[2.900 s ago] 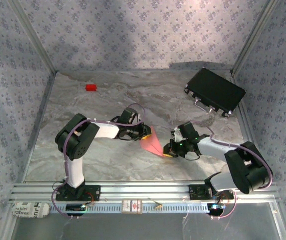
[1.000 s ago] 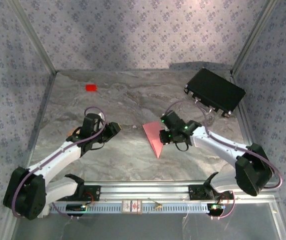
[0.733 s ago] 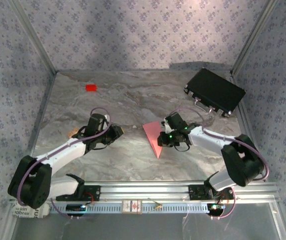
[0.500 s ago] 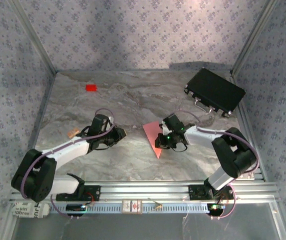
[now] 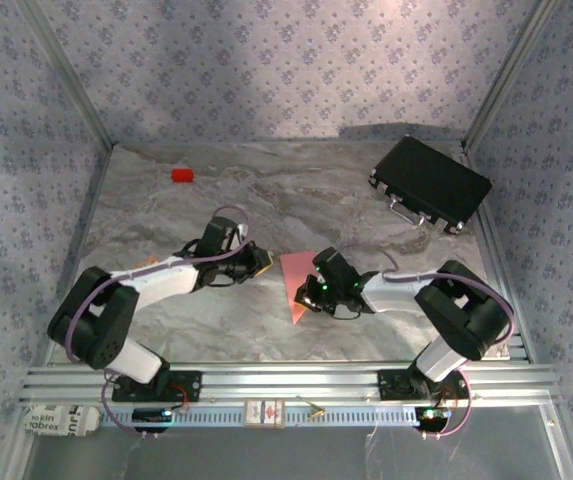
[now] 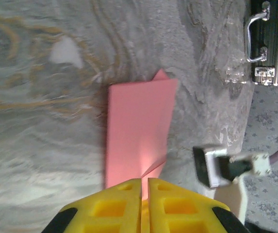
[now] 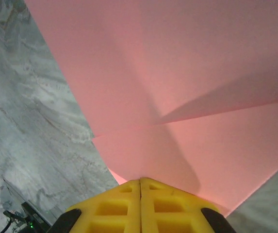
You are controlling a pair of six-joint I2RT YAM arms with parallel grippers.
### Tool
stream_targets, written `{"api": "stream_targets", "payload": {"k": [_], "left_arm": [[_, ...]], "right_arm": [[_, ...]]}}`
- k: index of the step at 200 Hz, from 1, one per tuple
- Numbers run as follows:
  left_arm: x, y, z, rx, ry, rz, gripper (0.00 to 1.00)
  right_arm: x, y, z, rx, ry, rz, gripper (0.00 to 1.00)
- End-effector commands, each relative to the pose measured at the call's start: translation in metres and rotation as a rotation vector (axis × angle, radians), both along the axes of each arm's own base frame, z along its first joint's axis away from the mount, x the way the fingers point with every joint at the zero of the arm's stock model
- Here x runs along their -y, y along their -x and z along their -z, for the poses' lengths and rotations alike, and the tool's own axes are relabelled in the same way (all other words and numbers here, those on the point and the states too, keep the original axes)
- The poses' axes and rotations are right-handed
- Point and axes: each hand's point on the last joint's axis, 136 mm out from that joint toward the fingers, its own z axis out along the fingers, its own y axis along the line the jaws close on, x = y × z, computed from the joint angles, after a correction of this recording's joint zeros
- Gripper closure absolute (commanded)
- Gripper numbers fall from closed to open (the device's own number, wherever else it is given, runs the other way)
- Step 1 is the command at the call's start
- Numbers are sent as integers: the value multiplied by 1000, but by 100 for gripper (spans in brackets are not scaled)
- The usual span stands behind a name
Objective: Fold a paper plane with a square sheet of paper (pick it up from the middle)
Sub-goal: Rotate the paper at the center of the table.
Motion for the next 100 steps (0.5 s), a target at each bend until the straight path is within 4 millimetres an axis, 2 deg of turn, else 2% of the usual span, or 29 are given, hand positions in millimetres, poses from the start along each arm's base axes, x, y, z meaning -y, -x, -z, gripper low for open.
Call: {"api": "stream_targets", "payload": {"k": [1,17,56,83,100], "left_arm": [[20,-8,-8,4,35,46,90],[28,-10,-3,-10,28,63,91],[41,-10,20,-57,-25,100,92],[53,-8,25,-60,-21,130,92],[54,-4,31,-67,-54,141,92]], "right_arm": [[3,4,3,-26,17,130,91],[0,-1,-15,38,-5,117,88],[15,-10,-43,130,-14,72,83],[37,-15,-45,141,14,80,78],[47,-17,-43,122,20,62,77]]}}
